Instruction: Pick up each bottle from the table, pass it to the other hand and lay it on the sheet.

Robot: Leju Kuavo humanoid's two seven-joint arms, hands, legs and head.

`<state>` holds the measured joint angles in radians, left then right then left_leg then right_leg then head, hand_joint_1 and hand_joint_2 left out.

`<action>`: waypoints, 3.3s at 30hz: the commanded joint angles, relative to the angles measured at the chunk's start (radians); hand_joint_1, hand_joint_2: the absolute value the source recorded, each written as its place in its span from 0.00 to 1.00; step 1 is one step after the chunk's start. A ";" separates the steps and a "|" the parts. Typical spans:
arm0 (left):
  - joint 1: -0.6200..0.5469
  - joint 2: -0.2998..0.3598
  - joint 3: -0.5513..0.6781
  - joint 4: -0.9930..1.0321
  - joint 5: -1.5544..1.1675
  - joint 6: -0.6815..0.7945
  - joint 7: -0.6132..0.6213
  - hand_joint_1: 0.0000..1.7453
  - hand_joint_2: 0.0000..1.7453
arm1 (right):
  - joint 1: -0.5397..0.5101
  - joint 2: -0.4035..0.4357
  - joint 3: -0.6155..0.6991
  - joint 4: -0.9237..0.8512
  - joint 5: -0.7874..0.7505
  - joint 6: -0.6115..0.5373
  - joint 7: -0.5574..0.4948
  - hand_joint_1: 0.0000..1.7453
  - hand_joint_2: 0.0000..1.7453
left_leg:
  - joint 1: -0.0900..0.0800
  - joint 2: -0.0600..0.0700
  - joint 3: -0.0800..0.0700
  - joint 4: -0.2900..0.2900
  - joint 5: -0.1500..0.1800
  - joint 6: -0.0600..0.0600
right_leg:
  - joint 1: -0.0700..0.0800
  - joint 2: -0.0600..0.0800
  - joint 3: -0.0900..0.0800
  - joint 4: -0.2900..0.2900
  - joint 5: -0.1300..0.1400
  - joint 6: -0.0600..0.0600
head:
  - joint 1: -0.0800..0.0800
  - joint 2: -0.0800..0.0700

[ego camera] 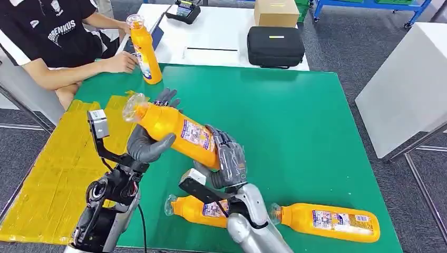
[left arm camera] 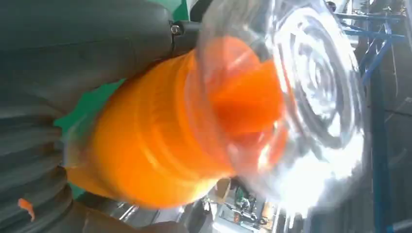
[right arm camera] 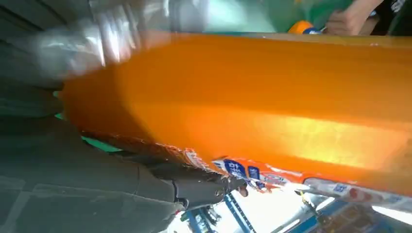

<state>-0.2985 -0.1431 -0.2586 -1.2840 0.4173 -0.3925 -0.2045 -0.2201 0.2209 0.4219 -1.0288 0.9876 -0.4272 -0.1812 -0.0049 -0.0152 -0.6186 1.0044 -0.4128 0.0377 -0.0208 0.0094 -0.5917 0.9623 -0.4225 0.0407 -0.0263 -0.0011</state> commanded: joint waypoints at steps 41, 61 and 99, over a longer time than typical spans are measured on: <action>0.001 0.003 0.098 -0.113 -0.128 0.252 -0.174 1.00 1.00 | 0.026 -0.076 -0.009 -0.211 -0.086 -0.044 -0.026 0.00 1.00 | 0.001 0.000 0.003 0.001 -0.002 -0.002 | 0.001 -0.002 0.003 0.001 -0.002 -0.002 | 0.000 0.000; -0.035 0.075 0.035 -0.084 -0.966 0.781 -0.220 1.00 1.00 | 0.130 -0.138 -0.054 -0.496 -0.336 0.033 -0.126 0.00 1.00 | 0.001 0.001 0.003 0.000 -0.001 -0.002 | 0.001 -0.001 0.003 -0.001 -0.001 -0.002 | 0.000 0.000; -0.269 0.127 -0.182 0.581 -1.988 0.421 0.279 1.00 1.00 | 0.116 -0.111 -0.063 -0.486 -0.294 0.080 -0.093 0.00 1.00 | 0.001 0.003 0.005 0.000 -0.001 -0.002 | 0.001 0.000 0.004 -0.001 -0.001 -0.002 | 0.000 0.000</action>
<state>-0.4725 -0.0347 -0.4208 -0.9337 -1.5652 0.0641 0.0668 -0.0940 0.1061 0.3639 -1.5335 0.6775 -0.3643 -0.2884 -0.0050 -0.0130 -0.6188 1.0045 -0.4124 0.0378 -0.0208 0.0108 -0.5925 0.9624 -0.4223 0.0407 -0.0263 -0.0011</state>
